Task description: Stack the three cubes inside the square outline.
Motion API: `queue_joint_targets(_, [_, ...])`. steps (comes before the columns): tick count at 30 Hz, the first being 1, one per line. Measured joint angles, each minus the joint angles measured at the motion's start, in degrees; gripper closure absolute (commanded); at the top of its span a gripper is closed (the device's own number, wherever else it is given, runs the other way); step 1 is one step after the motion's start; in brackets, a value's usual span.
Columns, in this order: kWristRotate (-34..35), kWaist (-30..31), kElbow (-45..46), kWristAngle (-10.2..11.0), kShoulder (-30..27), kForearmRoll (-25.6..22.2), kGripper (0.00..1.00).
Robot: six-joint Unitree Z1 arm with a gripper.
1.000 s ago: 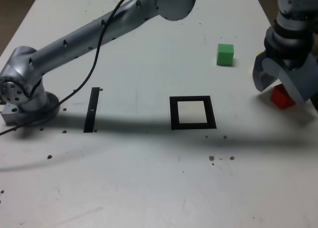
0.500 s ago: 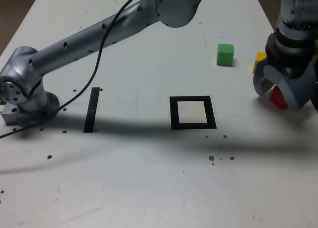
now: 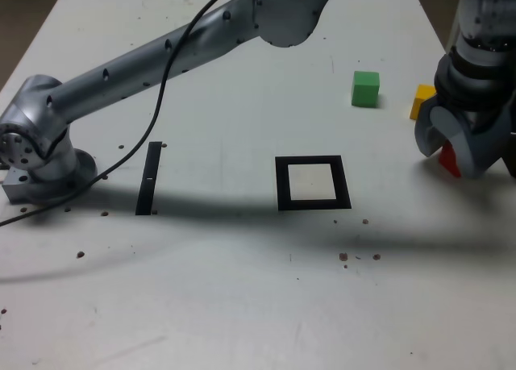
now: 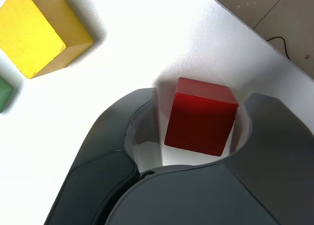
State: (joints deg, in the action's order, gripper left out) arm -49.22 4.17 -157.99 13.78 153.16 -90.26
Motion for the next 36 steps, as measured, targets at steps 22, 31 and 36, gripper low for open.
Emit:
queue_joint_targets(22, [2.76, 0.09, 0.24, 0.00, -3.04, -1.71, 0.65])
queue_joint_targets(31, [11.26, 0.09, 8.78, 0.01, -9.10, -1.84, 0.65])
queue_joint_targets(36, [16.17, 0.08, 13.96, 0.62, -12.74, -1.71, 0.65])
